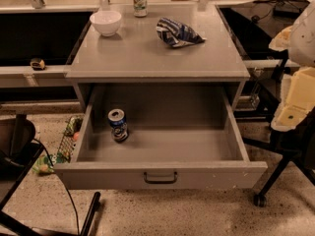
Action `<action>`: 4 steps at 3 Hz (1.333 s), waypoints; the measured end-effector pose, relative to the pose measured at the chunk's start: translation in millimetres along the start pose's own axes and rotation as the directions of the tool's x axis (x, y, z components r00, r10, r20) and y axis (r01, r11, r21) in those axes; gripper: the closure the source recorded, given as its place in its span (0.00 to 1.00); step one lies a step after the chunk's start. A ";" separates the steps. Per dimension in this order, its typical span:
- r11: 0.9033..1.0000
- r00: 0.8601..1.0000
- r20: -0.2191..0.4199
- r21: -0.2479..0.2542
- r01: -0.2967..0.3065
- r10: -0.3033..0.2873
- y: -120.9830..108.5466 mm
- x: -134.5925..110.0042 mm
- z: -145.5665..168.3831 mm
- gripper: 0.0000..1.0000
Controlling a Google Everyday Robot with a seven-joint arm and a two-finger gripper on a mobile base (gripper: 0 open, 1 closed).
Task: Pick pepsi can from top drawer and place on counter
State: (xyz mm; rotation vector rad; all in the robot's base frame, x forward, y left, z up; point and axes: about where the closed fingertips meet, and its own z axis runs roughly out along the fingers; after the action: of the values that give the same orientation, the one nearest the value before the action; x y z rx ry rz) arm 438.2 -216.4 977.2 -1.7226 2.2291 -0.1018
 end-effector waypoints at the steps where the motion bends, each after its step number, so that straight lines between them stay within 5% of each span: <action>1: 1.000 1.000 0.003 0.003 0.001 -0.001 -0.2 -1.0 -0.3 0.00; 2: 0.999 0.995 0.083 -0.011 -0.046 0.047 1.8 -21.4 15.4 0.00; 3: 0.989 0.964 0.224 -0.063 -0.134 0.144 7.5 -52.9 42.5 0.00; 4: 0.980 0.902 0.391 -0.143 -0.140 0.186 13.8 -105.5 65.5 0.00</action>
Offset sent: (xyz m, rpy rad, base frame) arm 0.0242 0.0670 -0.0356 0.2852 0.0022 -0.0663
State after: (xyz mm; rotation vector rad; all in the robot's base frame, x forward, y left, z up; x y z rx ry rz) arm 467.9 -103.1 933.7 -1.4391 2.0829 0.3913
